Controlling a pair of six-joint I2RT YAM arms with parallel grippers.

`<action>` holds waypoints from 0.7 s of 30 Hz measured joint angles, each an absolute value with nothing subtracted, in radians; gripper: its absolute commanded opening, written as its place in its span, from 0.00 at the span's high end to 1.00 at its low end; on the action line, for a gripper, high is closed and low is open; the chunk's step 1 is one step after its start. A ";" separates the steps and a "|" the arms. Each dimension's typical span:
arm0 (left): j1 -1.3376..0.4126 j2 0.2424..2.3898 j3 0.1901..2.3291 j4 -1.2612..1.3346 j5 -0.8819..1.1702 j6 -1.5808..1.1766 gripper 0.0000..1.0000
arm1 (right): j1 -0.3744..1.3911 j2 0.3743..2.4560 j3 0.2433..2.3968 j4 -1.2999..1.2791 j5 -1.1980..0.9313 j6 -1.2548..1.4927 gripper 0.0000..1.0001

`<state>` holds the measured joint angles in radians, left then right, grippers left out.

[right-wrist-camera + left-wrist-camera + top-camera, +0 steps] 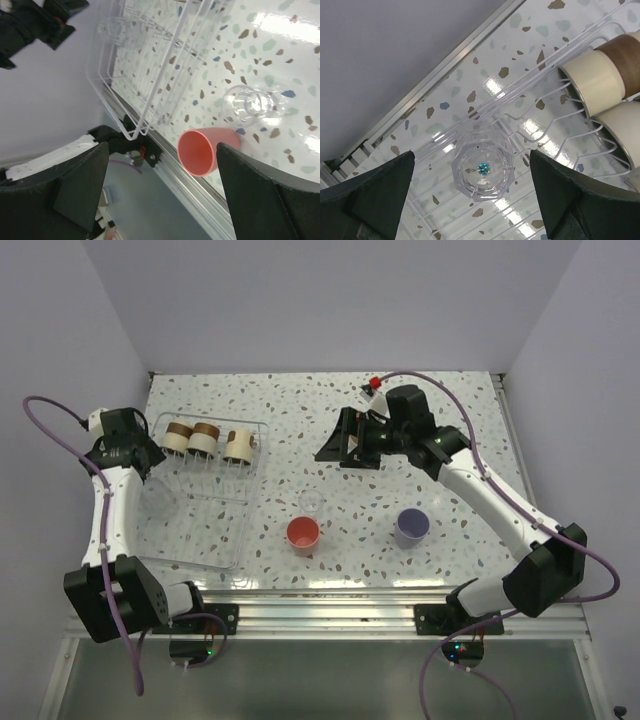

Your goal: Load the cups into the dish rack

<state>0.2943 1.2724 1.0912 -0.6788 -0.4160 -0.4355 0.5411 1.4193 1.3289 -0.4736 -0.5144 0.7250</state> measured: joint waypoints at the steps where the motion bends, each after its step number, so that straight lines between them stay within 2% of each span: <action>1: 0.294 1.264 1.102 -0.686 -0.418 -0.439 0.00 | 0.541 1.421 1.340 -0.495 -0.508 0.707 0.08; 5: 0.294 1.219 1.120 -0.722 -0.410 -0.476 0.00 | 0.572 1.440 1.420 -0.604 -0.432 0.603 0.05; 9: 0.285 1.185 1.124 -0.763 -0.390 -0.513 0.00 | 0.707 1.478 1.515 -0.715 -0.337 0.490 0.05; 13: 0.238 1.177 1.204 -0.834 -0.394 -0.530 0.00 | 0.834 1.506 1.519 -0.815 -0.264 0.431 0.07; 21: 0.152 1.088 1.420 -0.914 -0.358 -0.538 0.00 | 0.908 1.571 1.480 -0.910 -0.143 0.400 0.11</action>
<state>0.1520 1.0882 1.4197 -0.9138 -0.3580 -0.5385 0.9085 1.5711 1.4796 -0.9100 -0.1432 0.3996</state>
